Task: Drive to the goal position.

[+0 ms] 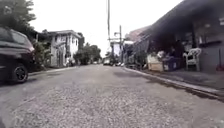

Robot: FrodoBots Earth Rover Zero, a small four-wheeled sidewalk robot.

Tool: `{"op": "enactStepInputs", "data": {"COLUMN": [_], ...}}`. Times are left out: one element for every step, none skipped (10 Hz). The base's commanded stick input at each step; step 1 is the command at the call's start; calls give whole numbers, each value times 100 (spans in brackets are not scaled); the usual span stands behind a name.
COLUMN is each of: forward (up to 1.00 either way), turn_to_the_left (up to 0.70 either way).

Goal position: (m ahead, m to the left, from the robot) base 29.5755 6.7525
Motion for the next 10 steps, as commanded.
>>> {"op": "enactStepInputs", "data": {"forward": [50,50,50,50,56,69,70,70,73,80], "turn_to_the_left": [0,0,0,0,0,0,0,0,0,0]}}
